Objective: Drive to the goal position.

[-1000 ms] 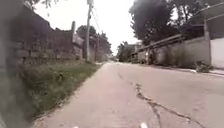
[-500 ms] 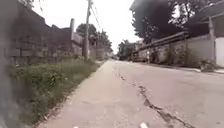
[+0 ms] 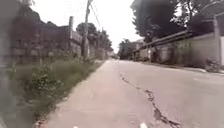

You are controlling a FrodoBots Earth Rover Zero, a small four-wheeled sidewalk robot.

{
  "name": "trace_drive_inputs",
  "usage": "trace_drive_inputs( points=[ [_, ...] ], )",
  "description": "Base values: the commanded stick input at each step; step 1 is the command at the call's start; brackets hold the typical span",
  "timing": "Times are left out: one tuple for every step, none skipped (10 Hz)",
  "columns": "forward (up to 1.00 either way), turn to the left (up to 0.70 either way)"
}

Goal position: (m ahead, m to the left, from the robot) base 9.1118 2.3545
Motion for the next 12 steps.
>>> trace_drive_inputs(
  points=[
    [0.70,0.00],
    [0.70,0.00],
    [0.70,0.00],
    [0.70,0.00],
    [0.70,0.00],
    [0.70,0.00],
    [0.70,0.00],
    [0.70,0.00],
    [0.70,0.00],
    [0.70,0.00],
    [0.70,0.00],
    [0.70,0.00]
  ],
)
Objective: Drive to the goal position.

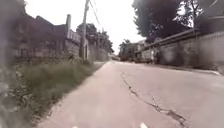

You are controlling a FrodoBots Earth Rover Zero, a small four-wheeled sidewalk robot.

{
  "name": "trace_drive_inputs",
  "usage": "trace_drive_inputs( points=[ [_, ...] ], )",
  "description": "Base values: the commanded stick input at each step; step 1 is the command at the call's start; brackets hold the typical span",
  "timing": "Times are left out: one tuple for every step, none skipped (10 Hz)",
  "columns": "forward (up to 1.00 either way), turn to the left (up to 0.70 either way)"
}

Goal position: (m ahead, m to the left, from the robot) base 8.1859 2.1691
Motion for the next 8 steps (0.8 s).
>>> trace_drive_inputs(
  points=[
    [0.70,0.00],
    [0.70,0.00],
    [0.70,0.00],
    [0.70,0.09],
    [0.70,0.22],
    [0.70,0.28],
    [0.70,0.05],
    [0.70,0.00]
  ],
)
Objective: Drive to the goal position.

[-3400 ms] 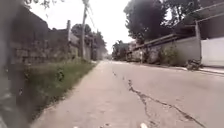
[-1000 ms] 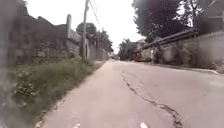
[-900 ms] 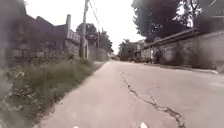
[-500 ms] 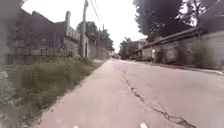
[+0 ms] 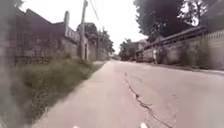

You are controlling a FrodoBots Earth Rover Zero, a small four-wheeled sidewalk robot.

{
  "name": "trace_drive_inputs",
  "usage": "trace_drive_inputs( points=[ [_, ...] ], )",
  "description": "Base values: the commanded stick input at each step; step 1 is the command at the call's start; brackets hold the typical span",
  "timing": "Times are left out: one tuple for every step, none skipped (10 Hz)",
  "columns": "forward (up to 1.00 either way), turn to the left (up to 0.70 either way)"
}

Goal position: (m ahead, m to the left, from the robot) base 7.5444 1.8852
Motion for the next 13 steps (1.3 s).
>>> trace_drive_inputs(
  points=[
    [0.70,0.00],
    [0.70,0.00],
    [0.70,0.00],
    [0.70,0.00],
    [0.70,0.00],
    [0.70,0.00],
    [0.70,0.00],
    [0.70,0.00],
    [0.70,0.00],
    [0.70,0.00],
    [0.70,0.00],
    [0.70,0.00],
    [0.70,0.00]
  ],
)
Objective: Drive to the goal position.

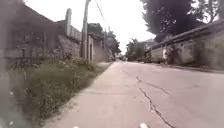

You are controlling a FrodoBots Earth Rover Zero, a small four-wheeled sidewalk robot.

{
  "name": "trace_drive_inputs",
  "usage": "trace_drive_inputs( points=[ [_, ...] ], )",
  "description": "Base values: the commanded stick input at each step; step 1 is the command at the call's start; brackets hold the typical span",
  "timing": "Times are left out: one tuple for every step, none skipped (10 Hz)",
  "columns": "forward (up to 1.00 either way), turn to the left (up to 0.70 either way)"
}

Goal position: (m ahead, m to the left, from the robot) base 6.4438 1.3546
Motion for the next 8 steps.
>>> trace_drive_inputs(
  points=[
    [0.70,0.00],
    [0.70,0.00],
    [0.70,0.00],
    [0.70,0.00],
    [0.70,0.00],
    [0.70,0.00],
    [0.70,0.00],
    [0.70,0.00]
  ],
)
